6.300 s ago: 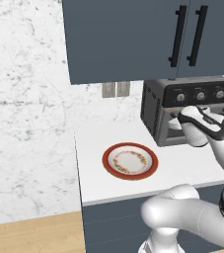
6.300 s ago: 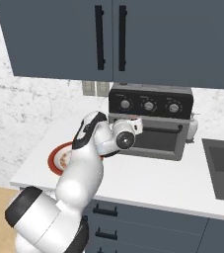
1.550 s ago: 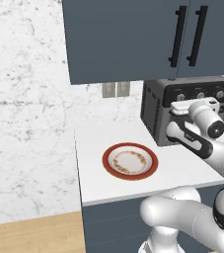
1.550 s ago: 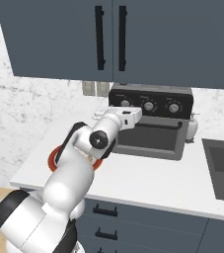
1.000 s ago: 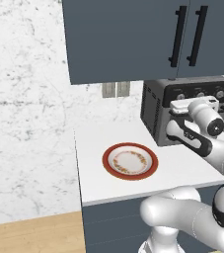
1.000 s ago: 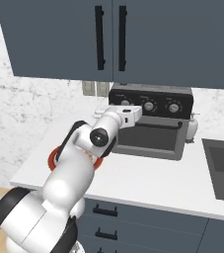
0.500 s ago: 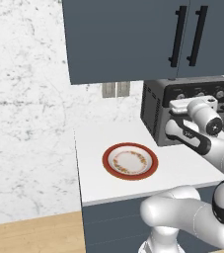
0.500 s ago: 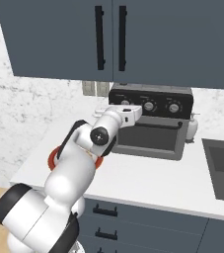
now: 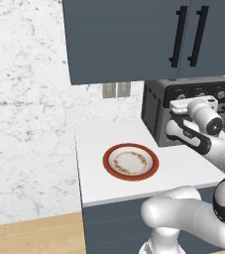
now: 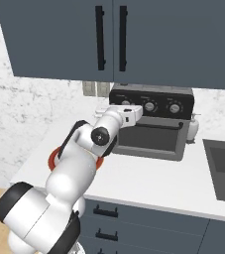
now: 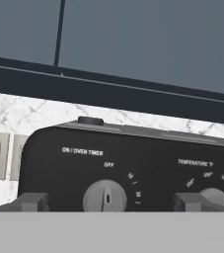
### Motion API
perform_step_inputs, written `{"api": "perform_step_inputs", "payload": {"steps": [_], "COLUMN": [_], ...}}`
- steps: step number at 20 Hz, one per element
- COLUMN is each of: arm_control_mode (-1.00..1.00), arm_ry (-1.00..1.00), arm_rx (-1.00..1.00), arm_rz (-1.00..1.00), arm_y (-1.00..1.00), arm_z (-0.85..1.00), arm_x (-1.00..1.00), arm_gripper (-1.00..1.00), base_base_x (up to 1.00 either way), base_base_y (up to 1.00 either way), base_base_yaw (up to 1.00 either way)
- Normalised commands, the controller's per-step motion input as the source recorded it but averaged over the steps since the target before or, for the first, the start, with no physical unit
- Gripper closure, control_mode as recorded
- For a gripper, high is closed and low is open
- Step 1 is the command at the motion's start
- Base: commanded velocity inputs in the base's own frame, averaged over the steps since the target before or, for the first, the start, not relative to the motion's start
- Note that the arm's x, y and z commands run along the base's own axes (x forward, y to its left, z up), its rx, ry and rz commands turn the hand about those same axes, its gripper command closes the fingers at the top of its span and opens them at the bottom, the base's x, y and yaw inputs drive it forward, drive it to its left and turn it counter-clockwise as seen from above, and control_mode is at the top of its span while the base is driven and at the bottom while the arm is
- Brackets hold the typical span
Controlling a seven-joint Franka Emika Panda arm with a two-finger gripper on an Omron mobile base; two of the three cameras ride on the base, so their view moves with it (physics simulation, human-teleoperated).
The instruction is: Pick up the kebab skewer and baguette bread, and place them inside the toaster oven. Close the toaster oven door and start by setting the timer.
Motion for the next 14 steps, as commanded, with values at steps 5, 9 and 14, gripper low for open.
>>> {"api": "perform_step_inputs", "payload": {"steps": [5,9,14], "arm_control_mode": [-1.00,-1.00,-1.00], "arm_ry": [0.00,0.00,0.00], "arm_rx": [0.00,0.00,0.00], "arm_rz": [0.00,0.00,0.00], "arm_y": [0.00,0.00,0.00], "arm_z": [0.00,-0.03,-0.01], "arm_x": [0.00,0.00,0.00], "arm_gripper": [-1.00,-1.00,-1.00], "base_base_x": [0.00,0.00,0.00], "base_base_y": [0.00,0.00,0.00], "base_base_yaw": [0.00,0.00,0.00]}}
